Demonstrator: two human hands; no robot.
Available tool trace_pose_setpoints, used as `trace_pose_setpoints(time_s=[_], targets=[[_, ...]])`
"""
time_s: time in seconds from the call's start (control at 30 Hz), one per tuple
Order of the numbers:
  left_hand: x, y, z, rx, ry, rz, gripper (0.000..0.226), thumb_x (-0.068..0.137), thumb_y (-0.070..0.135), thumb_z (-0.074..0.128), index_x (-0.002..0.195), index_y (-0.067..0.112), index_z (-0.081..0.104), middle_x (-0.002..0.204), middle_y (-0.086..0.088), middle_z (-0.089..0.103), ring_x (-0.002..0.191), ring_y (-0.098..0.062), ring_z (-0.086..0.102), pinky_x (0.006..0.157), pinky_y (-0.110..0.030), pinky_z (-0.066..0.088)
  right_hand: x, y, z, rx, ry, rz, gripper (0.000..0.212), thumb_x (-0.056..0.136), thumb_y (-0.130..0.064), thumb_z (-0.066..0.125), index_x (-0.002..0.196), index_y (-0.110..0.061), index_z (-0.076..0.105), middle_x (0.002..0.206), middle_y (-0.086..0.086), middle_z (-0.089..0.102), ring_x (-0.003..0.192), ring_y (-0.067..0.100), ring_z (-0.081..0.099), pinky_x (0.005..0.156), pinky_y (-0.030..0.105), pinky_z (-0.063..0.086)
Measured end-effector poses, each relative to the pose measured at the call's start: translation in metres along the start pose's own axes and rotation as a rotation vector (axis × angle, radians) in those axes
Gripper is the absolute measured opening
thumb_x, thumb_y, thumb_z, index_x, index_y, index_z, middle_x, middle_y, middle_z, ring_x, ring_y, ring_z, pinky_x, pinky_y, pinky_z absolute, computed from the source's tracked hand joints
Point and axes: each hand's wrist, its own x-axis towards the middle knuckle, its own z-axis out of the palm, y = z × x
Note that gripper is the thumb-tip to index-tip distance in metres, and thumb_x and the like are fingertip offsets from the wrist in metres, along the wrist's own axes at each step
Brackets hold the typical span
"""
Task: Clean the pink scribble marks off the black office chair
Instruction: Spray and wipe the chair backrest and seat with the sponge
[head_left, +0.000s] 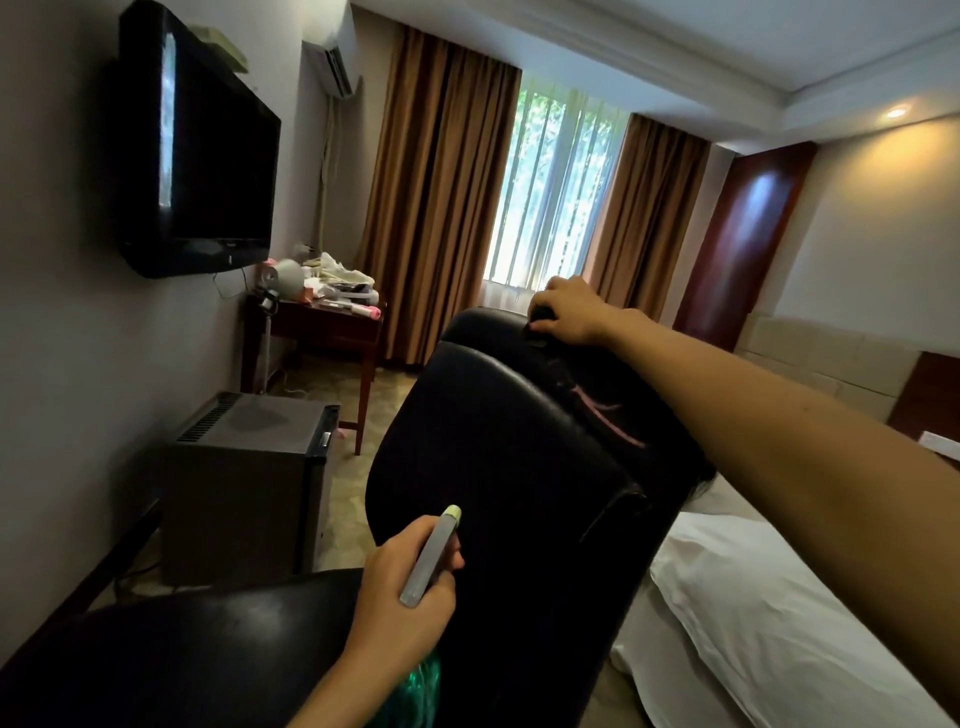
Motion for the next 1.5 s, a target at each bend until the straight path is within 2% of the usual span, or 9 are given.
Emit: trace_pose_setpoints(time_s=[0.3,0.4,0.67,0.77,0.93,1.13,1.23,1.37,1.5], targets=[[-0.004,-0.002,-0.001,-0.116,-0.022,-0.039,0.027,0.081,-0.019,0.051,0.085,0.006,0.062,0.077,-0.016,0.060,0.074,-0.024,0.057,0.065,-0.018,0.047,-0.044,0.004,-0.009,-0.106,-0.092,-0.193,0.024,0.095,-0.030,0.053,0.112,-0.017,0.062,0.116,0.008,0.051,0.107,0.029,0.045,0.096,0.038,0.032],[-0.012,0.000,-0.005,-0.133,-0.037,-0.050,0.039,0.080,-0.021,0.051,0.083,0.017,0.059,0.079,-0.017,0.061,0.074,-0.025,0.056,0.065,-0.018,0.047,-0.077,0.006,-0.022,-0.134,-0.106,-0.231,0.022,0.095,-0.029,0.052,0.111,-0.017,0.062,0.110,0.006,0.049,0.106,0.027,0.046,0.095,0.034,0.027],[-0.022,-0.005,-0.023,-0.075,-0.044,-0.062,0.034,0.080,-0.018,0.053,0.082,0.015,0.061,0.083,-0.008,0.061,0.075,-0.026,0.057,0.064,-0.025,0.048,-0.174,-0.011,-0.056,-0.052,-0.057,-0.254,0.011,0.092,-0.021,0.058,0.100,-0.015,0.064,0.102,0.001,0.046,0.091,0.014,0.036,0.079,0.020,0.017],[-0.022,-0.006,-0.024,-0.034,-0.005,-0.045,0.027,0.078,-0.017,0.053,0.086,0.007,0.063,0.078,-0.007,0.062,0.072,-0.027,0.059,0.063,-0.034,0.048,-0.207,-0.017,-0.053,-0.039,0.090,-0.248,0.009,0.088,-0.022,0.058,0.088,-0.016,0.065,0.096,0.006,0.055,0.083,0.019,0.041,0.074,0.024,0.024],[-0.024,0.003,-0.018,0.004,0.021,-0.018,0.028,0.076,-0.017,0.053,0.079,0.008,0.063,0.071,-0.006,0.063,0.069,-0.023,0.058,0.056,-0.026,0.046,-0.238,-0.030,-0.046,-0.062,0.132,-0.263,0.016,0.085,-0.033,0.050,0.086,-0.021,0.061,0.096,0.000,0.055,0.084,0.014,0.037,0.072,0.030,0.035],[-0.025,0.009,-0.014,-0.037,-0.027,-0.003,0.025,0.078,-0.017,0.053,0.076,0.007,0.061,0.075,-0.003,0.062,0.070,-0.019,0.058,0.059,-0.018,0.044,-0.158,-0.032,-0.076,0.004,0.155,-0.227,0.027,0.085,-0.030,0.052,0.094,-0.009,0.066,0.094,0.012,0.049,0.089,0.028,0.043,0.080,0.038,0.032],[-0.024,0.009,-0.013,-0.059,-0.013,-0.012,0.025,0.078,-0.018,0.052,0.077,0.006,0.061,0.074,-0.009,0.061,0.071,-0.022,0.057,0.060,-0.019,0.044,-0.081,-0.041,-0.061,-0.098,0.042,-0.157,0.025,0.092,-0.031,0.054,0.108,-0.013,0.064,0.109,0.014,0.049,0.104,0.034,0.043,0.089,0.040,0.035],[-0.028,0.014,-0.006,-0.046,0.014,-0.026,0.027,0.078,-0.019,0.052,0.086,0.004,0.063,0.074,-0.011,0.062,0.074,-0.021,0.057,0.060,-0.016,0.046,-0.042,-0.057,-0.017,-0.279,-0.196,-0.154,0.029,0.093,-0.036,0.054,0.117,-0.022,0.061,0.123,0.005,0.048,0.113,0.025,0.040,0.090,0.036,0.038],[-0.030,0.018,-0.004,0.010,0.009,-0.005,0.027,0.076,-0.017,0.052,0.079,0.009,0.062,0.072,-0.006,0.062,0.068,-0.014,0.057,0.056,-0.015,0.044,-0.057,-0.053,-0.014,-0.351,-0.216,-0.210,0.030,0.095,-0.033,0.050,0.121,-0.022,0.059,0.123,-0.001,0.051,0.103,0.018,0.037,0.082,0.031,0.033]])
